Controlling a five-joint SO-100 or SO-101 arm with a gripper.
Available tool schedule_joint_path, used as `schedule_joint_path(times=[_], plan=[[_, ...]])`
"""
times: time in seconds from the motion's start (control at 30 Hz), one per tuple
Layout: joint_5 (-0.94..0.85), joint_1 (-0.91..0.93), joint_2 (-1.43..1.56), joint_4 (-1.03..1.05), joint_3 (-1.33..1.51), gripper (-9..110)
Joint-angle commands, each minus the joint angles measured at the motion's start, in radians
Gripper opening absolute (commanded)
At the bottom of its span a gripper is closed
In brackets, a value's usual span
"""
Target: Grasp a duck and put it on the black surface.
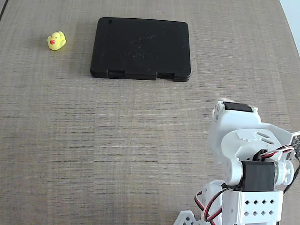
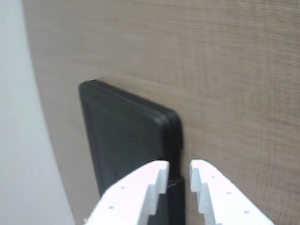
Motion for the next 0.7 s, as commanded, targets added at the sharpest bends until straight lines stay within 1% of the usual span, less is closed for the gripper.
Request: schedule_joint_path(times=[0.0,0.13,0.2,0.47,0.67], plan=[[-0.021,-0.035,-0.302,-0.005,-0.27,15],[-0.025,-0.155,-0.647,0.011,-0.597,24],[-0.023,-0.236,-0.822,0.012,-0.746,26],[-0.023,-0.569,-1.479,0.012,-1.215,26],[-0.021,-0.77,-1.873,0.012,-1.489,26]])
